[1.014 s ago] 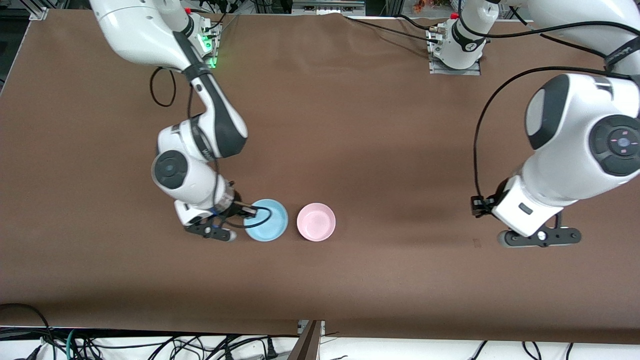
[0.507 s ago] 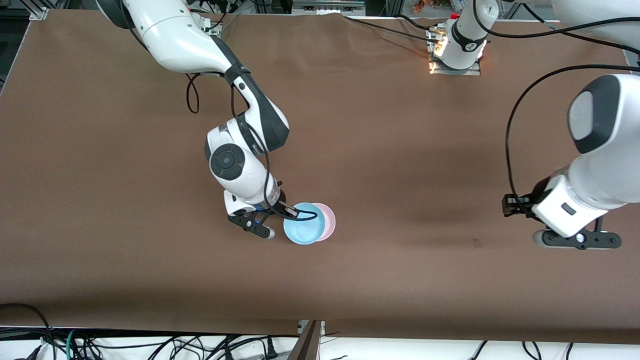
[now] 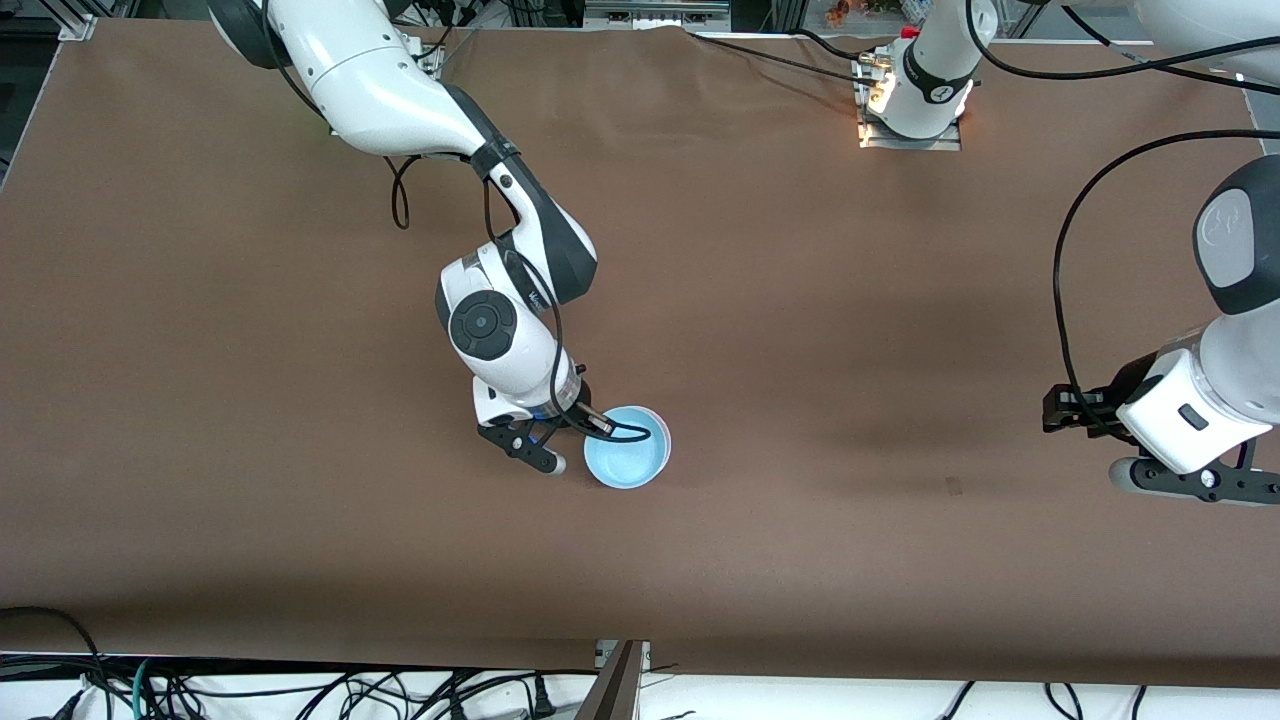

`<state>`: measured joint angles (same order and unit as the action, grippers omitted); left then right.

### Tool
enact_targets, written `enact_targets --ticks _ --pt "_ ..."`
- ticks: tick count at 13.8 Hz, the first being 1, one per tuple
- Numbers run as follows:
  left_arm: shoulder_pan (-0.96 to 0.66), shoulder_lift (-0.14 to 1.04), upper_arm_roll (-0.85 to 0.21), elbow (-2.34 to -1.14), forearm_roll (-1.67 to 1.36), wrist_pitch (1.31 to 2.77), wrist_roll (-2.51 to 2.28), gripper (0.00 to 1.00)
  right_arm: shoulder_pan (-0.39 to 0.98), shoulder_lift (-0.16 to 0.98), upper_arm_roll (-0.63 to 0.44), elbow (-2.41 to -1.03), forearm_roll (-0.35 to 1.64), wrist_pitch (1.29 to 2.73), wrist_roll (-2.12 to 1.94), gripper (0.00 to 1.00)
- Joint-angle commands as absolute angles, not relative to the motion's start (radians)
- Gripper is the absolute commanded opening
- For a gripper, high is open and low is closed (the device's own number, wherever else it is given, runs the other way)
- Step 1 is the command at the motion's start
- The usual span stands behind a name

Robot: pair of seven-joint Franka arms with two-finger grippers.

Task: Stack pink and blue bowls on white bowl
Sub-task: 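Lower the blue bowl into the pink bowl and open the right gripper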

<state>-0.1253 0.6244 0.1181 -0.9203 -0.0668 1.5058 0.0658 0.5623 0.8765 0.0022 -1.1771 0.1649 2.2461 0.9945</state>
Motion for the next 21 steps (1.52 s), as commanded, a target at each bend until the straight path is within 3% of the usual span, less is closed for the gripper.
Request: enact_targets --ticks 1,10,12,14,15,16,18,21 --pt "-0.121 0.578 0.117 -0.976 -0.092 1.500 0.095 0.49 0.569 0.890 0.003 -1.163 0.181 2.229 1.011 0.00" --pt "-0.123 0.568 0.117 -0.989 -0.092 1.503 0.094 0.52 0.583 0.910 0.002 -1.175 0.178 2.238 1.017 0.00" --pt "-0.123 0.568 0.117 -0.989 -0.092 1.505 0.094 0.53 0.586 0.914 0.002 -1.175 0.178 2.241 1.020 0.13" --pt "-0.118 0.566 0.117 -0.988 -0.092 1.505 0.095 0.53 0.586 0.914 0.002 -1.173 0.178 2.241 1.020 0.39" --pt "-0.118 0.568 0.118 -0.988 -0.092 1.506 0.094 0.54 0.586 0.913 0.000 -1.170 0.176 2.241 1.023 0.43" --pt "-0.120 0.568 0.118 -0.988 -0.092 1.506 0.094 0.56 0.583 0.908 -0.002 -1.167 0.176 2.235 1.023 0.55" --pt "-0.120 0.568 0.118 -0.988 -0.092 1.506 0.094 0.57 0.574 0.887 -0.006 -1.164 0.176 2.212 1.023 1.00" --pt "-0.120 0.568 0.118 -0.988 -0.091 1.508 0.094 0.57 0.557 0.842 -0.043 -1.163 0.167 2.165 1.006 1.00"
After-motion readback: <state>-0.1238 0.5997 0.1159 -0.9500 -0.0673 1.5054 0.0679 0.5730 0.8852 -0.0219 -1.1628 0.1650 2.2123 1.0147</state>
